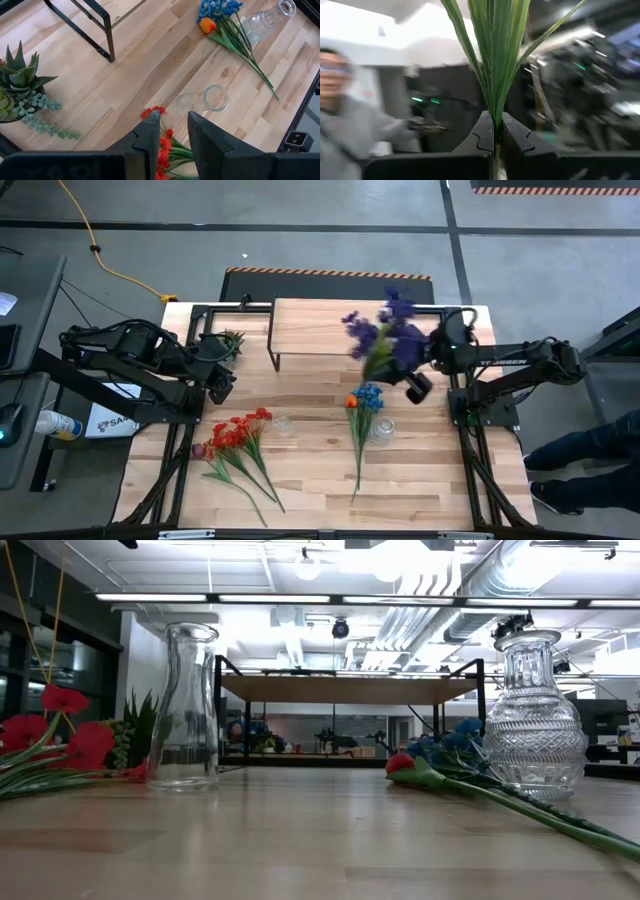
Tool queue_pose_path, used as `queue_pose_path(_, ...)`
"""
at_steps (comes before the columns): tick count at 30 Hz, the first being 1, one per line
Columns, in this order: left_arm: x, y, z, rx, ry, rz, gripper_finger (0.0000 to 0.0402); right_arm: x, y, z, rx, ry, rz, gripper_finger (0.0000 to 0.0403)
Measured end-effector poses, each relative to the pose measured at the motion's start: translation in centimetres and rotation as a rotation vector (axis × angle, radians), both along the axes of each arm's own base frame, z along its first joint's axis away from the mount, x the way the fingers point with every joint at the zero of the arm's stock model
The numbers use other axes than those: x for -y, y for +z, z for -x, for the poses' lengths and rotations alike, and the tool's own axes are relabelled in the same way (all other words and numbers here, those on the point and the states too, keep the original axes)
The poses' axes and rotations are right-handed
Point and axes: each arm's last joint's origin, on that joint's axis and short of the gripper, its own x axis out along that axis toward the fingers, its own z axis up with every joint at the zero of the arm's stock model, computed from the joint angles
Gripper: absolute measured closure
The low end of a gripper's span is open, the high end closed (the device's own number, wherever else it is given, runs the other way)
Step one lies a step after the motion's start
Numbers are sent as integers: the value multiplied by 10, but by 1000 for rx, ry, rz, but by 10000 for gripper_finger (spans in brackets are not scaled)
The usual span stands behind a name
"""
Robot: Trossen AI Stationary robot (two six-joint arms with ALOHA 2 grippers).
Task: Pick and place flowers into a vace then onto a shelf
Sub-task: Put the purple flower into the left transparent flower vase
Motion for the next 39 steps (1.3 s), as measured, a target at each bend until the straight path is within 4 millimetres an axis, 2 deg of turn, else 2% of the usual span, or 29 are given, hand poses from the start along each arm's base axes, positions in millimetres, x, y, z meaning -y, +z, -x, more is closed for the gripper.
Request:
queue_pose_path(11,0,4,-5,67,16,-8,266,10,-16,-8,-133,-349,4,400)
queue_pose_path(22,2,17,-20,284,64,-10,266,17,-5,-5,3,-662,34,400)
queue_pose_path(29,5,30,-35,488,34,-28,266,14,4,-2,94,-732,-4,400)
queue_pose_path(36,10,43,-56,647,-13,-68,266,5,7,-1,119,-657,-84,398)
queue_pose_path(39,13,42,-70,665,-30,-92,266,-1,7,-2,121,-622,-84,400)
